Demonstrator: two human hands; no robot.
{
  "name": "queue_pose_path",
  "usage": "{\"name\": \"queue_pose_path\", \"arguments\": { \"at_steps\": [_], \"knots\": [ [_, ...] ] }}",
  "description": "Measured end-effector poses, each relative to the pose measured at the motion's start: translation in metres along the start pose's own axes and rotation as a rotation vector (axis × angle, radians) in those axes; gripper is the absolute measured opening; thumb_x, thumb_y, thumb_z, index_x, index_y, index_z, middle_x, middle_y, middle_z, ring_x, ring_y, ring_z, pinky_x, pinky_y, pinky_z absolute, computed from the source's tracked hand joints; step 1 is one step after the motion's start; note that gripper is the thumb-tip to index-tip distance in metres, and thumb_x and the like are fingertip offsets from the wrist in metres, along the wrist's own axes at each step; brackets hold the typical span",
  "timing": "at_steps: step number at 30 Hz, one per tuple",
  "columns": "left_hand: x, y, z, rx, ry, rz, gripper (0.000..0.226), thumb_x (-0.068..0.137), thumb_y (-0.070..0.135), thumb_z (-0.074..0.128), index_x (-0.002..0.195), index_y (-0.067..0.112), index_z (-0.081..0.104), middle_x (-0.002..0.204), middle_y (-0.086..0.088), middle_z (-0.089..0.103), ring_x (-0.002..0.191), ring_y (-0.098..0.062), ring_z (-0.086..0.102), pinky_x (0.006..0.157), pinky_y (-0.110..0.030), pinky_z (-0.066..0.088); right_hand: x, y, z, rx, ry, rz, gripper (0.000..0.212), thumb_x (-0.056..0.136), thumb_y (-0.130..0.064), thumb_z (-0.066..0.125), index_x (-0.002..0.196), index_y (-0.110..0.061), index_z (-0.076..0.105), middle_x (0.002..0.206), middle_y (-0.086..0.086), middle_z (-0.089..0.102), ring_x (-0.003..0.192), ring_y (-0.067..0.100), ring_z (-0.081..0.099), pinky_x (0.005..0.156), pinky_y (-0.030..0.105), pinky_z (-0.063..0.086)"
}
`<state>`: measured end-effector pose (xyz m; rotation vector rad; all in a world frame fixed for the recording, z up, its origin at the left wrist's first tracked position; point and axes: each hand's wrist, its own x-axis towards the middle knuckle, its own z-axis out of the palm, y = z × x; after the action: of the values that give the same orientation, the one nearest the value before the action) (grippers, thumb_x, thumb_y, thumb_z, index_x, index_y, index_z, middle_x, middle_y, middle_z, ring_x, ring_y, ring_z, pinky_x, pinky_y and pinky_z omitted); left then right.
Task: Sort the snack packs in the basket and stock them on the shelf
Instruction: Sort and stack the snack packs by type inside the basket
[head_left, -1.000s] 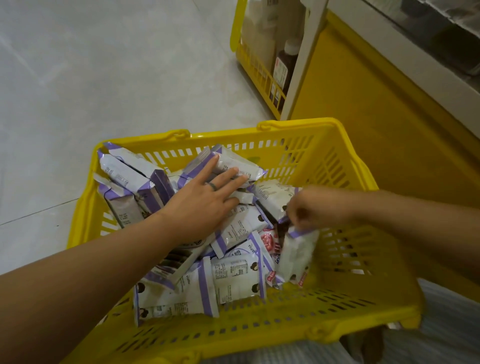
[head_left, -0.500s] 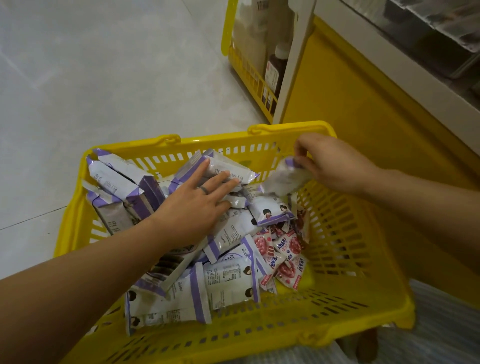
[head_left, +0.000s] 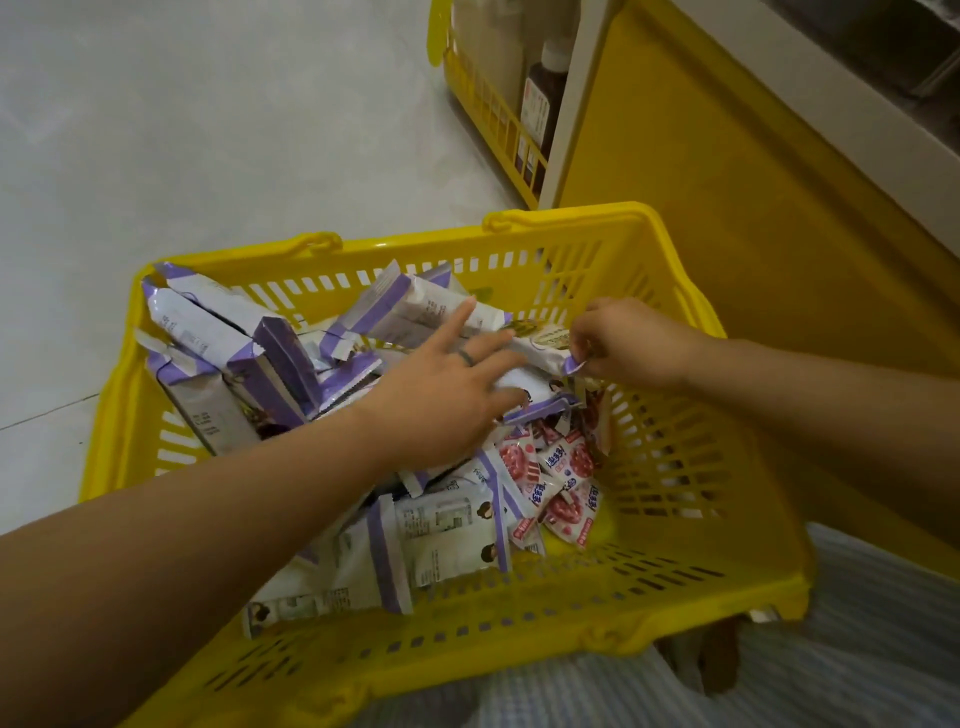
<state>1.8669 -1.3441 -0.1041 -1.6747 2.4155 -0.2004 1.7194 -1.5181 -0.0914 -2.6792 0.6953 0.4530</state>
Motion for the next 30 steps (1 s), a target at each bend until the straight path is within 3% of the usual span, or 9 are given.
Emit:
{"name": "queue_pose_path", "arguments": {
  "at_steps": [2, 4, 9, 12, 14, 17, 21, 25, 30],
  "knots": [
    [0.018, 0.015, 0.009, 0.003, -0.094, 0.119, 0.047, 0.095, 0.038, 0.051, 0.141, 0.029, 0.044, 0.156, -0.012, 0.026, 0.147, -0.033, 0.015, 0.113, -0.065, -0.007, -0.004, -0.002, 0.010, 0.023, -0.078, 0.028, 0.011, 0.085, -0.018, 0.068, 0.084, -0.020, 0.058, 0.070, -0.010, 0.048, 0.073, 0.013, 0.048, 0.057, 0.022, 0.032],
    [0.029, 0.020, 0.020, 0.067, -0.196, 0.157, 0.047, 0.099, 0.036, 0.044, 0.146, 0.031, 0.036, 0.160, -0.009, 0.013, 0.148, -0.037, 0.003, 0.110, -0.068, -0.010, -0.008, 0.001, 0.012, 0.083, -0.117, 0.050, 0.008, 0.085, -0.019, 0.069, 0.091, -0.018, 0.063, 0.078, -0.007, 0.058, 0.078, 0.013, 0.054, 0.065, 0.023, 0.039],
    [0.035, 0.009, 0.032, 0.048, -0.077, 0.146, 0.045, 0.099, 0.028, 0.047, 0.143, 0.032, 0.038, 0.161, -0.011, 0.001, 0.146, -0.042, 0.001, 0.113, -0.068, -0.003, -0.012, 0.001, 0.017, 0.225, -0.049, 0.112, 0.017, 0.084, -0.010, 0.068, 0.101, -0.013, 0.065, 0.099, 0.005, 0.069, 0.089, 0.020, 0.062, 0.073, 0.026, 0.044],
    [0.043, 0.008, 0.036, 0.089, -0.091, 0.149, 0.048, 0.099, 0.031, 0.045, 0.146, 0.035, 0.032, 0.161, -0.010, -0.011, 0.146, -0.042, 0.003, 0.113, -0.067, 0.002, -0.013, -0.004, 0.022, 0.291, -0.002, 0.126, 0.011, 0.087, -0.010, 0.065, 0.096, -0.015, 0.061, 0.101, 0.011, 0.068, 0.089, 0.023, 0.061, 0.071, 0.029, 0.043],
    [0.046, 0.007, 0.040, 0.105, -0.098, 0.127, 0.050, 0.099, 0.033, 0.045, 0.146, 0.038, 0.030, 0.161, -0.009, -0.015, 0.146, -0.041, 0.007, 0.111, -0.069, 0.004, -0.012, -0.001, 0.016, 0.268, -0.043, 0.191, 0.018, 0.088, -0.010, 0.064, 0.106, -0.009, 0.061, 0.106, 0.012, 0.068, 0.096, 0.026, 0.062, 0.075, 0.032, 0.047],
    [0.046, 0.001, 0.043, 0.124, -0.103, 0.067, 0.046, 0.098, 0.033, 0.046, 0.143, 0.038, 0.036, 0.162, -0.010, 0.001, 0.146, -0.038, 0.013, 0.109, -0.072, 0.000, -0.015, -0.003, 0.009, 0.043, -0.270, 0.213, 0.022, 0.090, -0.009, 0.057, 0.111, -0.004, 0.064, 0.108, 0.014, 0.067, 0.099, 0.029, 0.062, 0.074, 0.031, 0.046],
    [0.046, -0.009, 0.034, 0.108, -0.094, 0.015, 0.044, 0.096, 0.030, 0.048, 0.139, 0.030, 0.044, 0.159, -0.009, 0.020, 0.145, -0.036, 0.019, 0.108, -0.073, -0.003, -0.025, -0.011, 0.037, -0.414, -0.676, -0.013, 0.027, 0.095, -0.014, 0.049, 0.117, -0.008, 0.064, 0.115, 0.013, 0.063, 0.103, 0.027, 0.061, 0.079, 0.031, 0.050],
    [0.044, -0.025, 0.026, 0.114, -0.068, -0.075, 0.046, 0.098, 0.035, 0.047, 0.144, 0.034, 0.037, 0.157, -0.008, 0.024, 0.143, -0.036, 0.025, 0.108, -0.071, -0.004, -0.025, -0.007, 0.076, -0.537, -0.527, -0.069, 0.057, 0.095, -0.027, 0.052, 0.147, -0.015, 0.031, 0.152, 0.016, 0.028, 0.137, 0.033, 0.029, 0.109, 0.044, 0.037],
    [0.045, -0.030, 0.024, 0.103, -0.100, -0.105, 0.046, 0.101, 0.034, 0.044, 0.146, 0.034, 0.035, 0.157, -0.008, 0.022, 0.140, -0.033, 0.029, 0.112, -0.068, 0.004, -0.015, -0.009, 0.092, -0.547, -0.449, 0.033, 0.085, 0.092, -0.036, 0.055, 0.153, -0.017, 0.000, 0.160, 0.014, -0.001, 0.145, 0.042, -0.004, 0.116, 0.051, 0.014]
  ]
}}
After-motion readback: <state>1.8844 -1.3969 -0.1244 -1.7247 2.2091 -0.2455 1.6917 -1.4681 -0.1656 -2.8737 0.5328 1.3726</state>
